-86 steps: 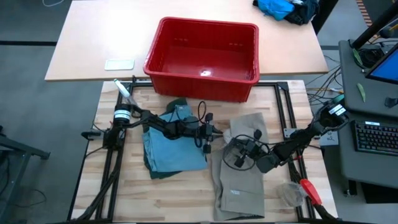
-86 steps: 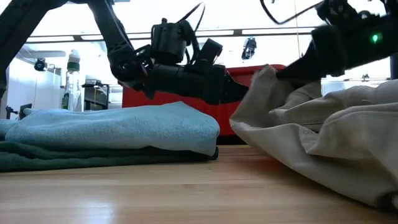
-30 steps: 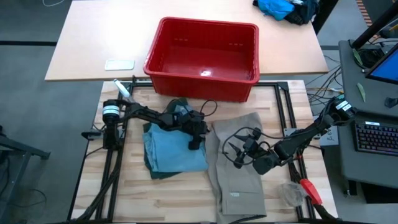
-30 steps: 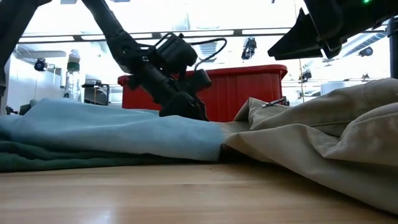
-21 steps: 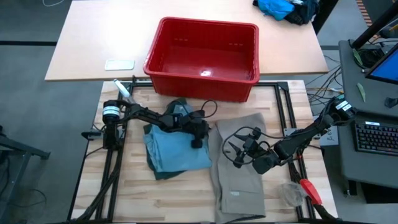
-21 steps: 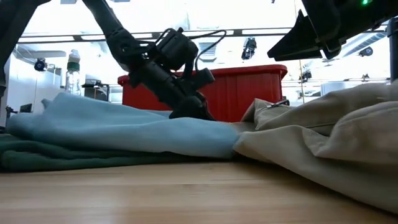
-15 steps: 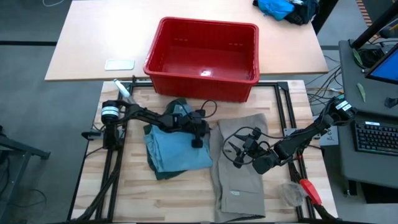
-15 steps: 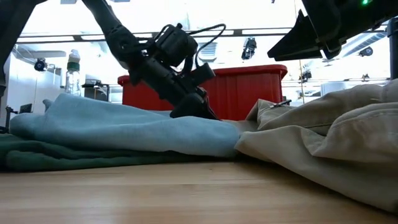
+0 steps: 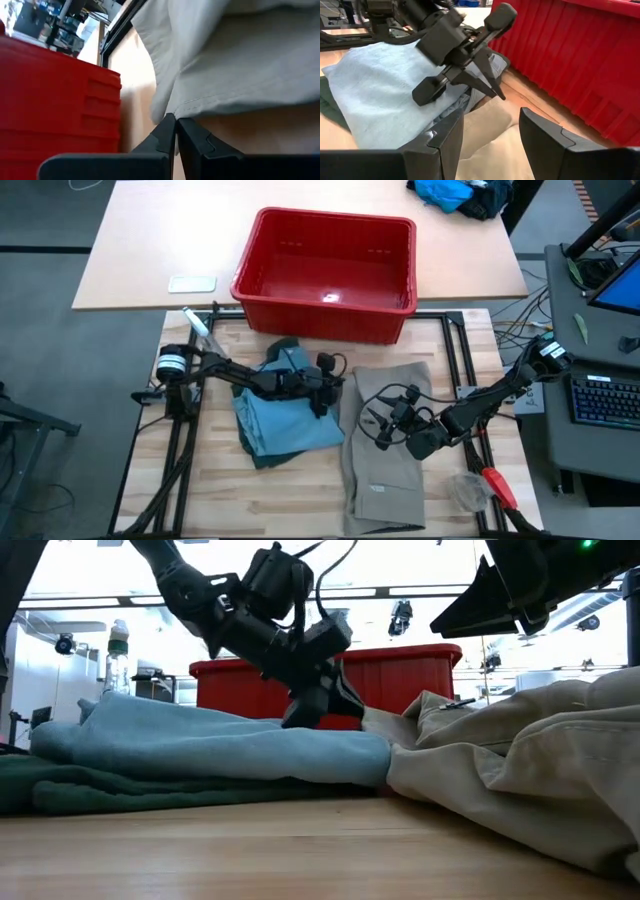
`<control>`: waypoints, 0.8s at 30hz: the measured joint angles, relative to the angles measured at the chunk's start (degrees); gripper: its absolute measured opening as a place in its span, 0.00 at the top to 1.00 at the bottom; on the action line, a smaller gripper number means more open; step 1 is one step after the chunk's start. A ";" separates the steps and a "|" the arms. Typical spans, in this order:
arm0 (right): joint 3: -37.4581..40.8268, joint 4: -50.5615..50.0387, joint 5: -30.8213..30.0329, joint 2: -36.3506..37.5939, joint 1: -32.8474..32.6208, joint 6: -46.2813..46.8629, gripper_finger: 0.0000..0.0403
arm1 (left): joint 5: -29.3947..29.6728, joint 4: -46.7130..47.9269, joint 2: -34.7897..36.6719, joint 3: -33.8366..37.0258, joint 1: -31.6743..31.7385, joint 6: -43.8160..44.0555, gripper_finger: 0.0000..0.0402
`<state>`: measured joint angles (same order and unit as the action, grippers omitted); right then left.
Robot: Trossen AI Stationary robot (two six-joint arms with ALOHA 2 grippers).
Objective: Fold Laundry from Bin
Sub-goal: Fold the light brown shorts
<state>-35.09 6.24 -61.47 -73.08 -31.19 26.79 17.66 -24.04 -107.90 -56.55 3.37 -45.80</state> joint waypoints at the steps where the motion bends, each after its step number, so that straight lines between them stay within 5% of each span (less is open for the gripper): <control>1: 0.00 -0.01 0.00 0.00 0.01 0.01 0.55 | 0.98 0.82 0.02 -0.06 -0.38 -1.65 1.00; 4: 0.00 -0.01 0.00 0.00 0.01 0.02 0.55 | 1.43 6.15 0.16 -0.22 -0.82 -3.02 1.00; 10: 0.00 0.00 0.02 0.00 0.01 0.95 0.55 | 1.99 12.01 -0.04 -0.21 -0.65 7.54 0.97; 13: 0.00 -0.01 1.35 0.00 0.68 4.01 0.55 | 4.16 11.88 0.04 -0.15 -0.81 7.92 0.91; 18: 0.29 0.11 11.95 -0.76 5.54 8.97 0.57 | 10.52 12.50 0.91 -0.45 -0.92 8.54 0.79; 24: 2.19 -0.09 12.61 -7.95 10.84 15.70 0.67 | 11.99 13.30 3.73 -0.40 -0.58 9.08 0.67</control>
<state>-32.91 6.15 -48.86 -81.02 -20.36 42.49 29.65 -10.73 -104.16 -56.95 2.80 -36.72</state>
